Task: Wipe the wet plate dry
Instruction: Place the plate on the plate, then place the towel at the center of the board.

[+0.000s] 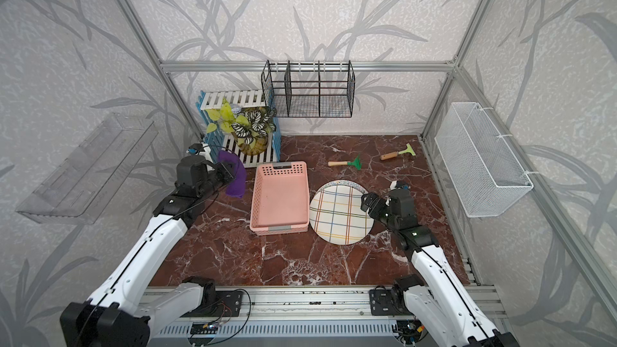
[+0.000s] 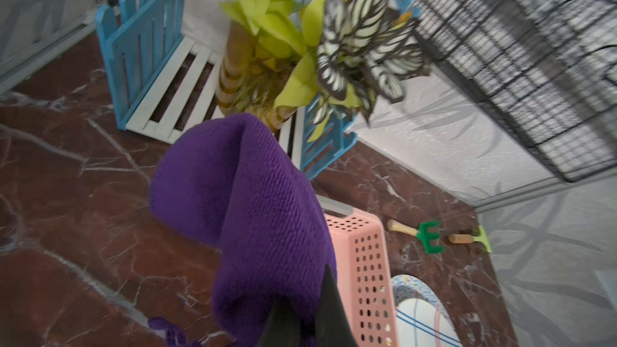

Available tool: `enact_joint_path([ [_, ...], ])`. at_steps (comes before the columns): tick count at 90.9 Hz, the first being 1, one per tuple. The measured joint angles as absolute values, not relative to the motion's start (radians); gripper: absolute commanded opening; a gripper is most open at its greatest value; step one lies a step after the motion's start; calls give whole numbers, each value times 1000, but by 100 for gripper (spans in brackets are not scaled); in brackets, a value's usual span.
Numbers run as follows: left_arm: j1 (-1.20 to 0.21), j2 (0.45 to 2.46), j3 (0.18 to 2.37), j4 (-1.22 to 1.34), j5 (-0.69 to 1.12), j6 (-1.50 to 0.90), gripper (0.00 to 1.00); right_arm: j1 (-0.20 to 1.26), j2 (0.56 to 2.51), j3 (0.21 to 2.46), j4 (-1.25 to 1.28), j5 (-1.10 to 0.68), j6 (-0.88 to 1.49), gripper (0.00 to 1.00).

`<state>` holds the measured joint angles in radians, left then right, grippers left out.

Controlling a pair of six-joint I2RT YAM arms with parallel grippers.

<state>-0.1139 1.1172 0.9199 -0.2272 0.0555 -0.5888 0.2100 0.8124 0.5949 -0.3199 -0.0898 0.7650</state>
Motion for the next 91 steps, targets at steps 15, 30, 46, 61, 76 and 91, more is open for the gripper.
enact_joint_path([
  [15, -101, 1294, 919, -264, -40, -583, 31, 210, 848, 659, -315, -90, 754, 94],
  [30, -90, 1379, 919, -293, -83, -591, 94, 210, 865, 680, -319, -95, 749, 94],
  [46, -89, 1407, 952, -392, -133, -631, 100, 210, 883, 727, -322, -98, 729, 95],
  [61, -89, 1424, 971, -476, -159, -663, 100, 203, 904, 771, -311, -97, 705, 97],
  [76, -89, 1326, 925, -417, -171, -645, 100, 165, 926, 773, -294, -62, 674, 99],
  [91, -89, 1119, 732, -123, -263, -527, 100, 75, 933, 729, -192, 72, 616, 99],
])
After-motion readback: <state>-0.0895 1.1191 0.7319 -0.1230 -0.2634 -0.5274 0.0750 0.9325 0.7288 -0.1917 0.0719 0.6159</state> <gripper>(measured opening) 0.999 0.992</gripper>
